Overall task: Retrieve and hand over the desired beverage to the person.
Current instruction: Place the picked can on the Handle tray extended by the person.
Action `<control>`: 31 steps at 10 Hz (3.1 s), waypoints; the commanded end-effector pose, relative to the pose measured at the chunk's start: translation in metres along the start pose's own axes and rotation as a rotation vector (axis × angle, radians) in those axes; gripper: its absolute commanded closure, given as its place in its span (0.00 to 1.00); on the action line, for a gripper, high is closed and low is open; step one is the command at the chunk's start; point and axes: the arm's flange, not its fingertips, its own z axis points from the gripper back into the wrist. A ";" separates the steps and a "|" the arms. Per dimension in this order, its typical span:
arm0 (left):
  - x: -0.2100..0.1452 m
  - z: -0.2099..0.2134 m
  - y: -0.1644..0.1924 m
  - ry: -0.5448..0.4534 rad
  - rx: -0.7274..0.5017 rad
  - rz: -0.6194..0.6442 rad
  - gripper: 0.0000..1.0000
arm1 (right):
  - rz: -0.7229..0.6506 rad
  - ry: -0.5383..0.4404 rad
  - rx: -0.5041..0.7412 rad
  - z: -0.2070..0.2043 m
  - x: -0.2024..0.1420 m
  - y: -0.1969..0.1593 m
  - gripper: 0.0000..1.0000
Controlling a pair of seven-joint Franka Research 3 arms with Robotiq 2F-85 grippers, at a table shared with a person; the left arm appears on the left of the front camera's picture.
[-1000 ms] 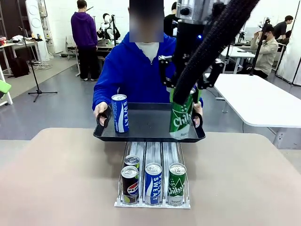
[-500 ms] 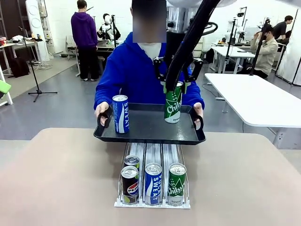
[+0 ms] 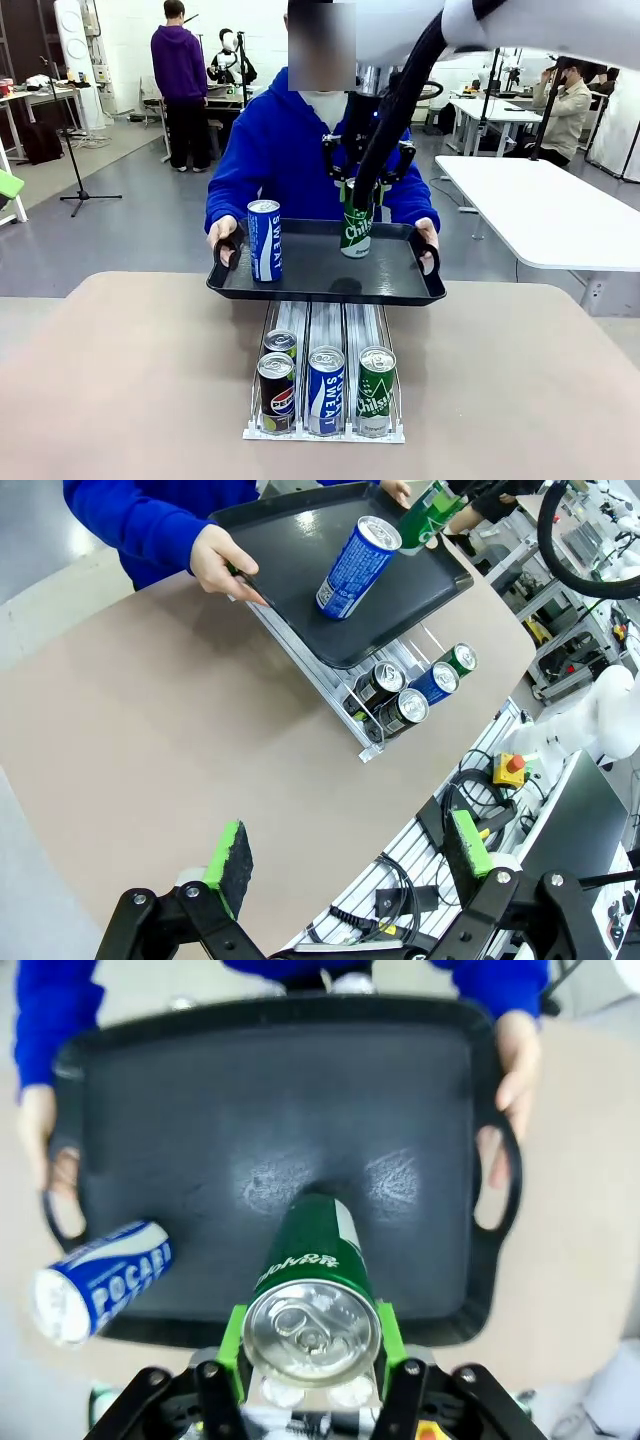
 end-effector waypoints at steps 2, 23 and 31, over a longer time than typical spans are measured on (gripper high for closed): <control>-0.001 0.000 0.002 -0.010 -0.016 -0.016 0.00 | -0.050 -0.082 -0.042 -0.010 -0.004 0.002 0.43; -0.001 0.000 0.002 -0.010 -0.016 -0.016 0.00 | -0.017 0.054 0.026 -0.021 -0.004 0.000 0.00; -0.001 0.000 0.002 -0.010 -0.016 -0.016 0.00 | 0.047 0.031 -0.071 0.039 -0.093 -0.042 0.00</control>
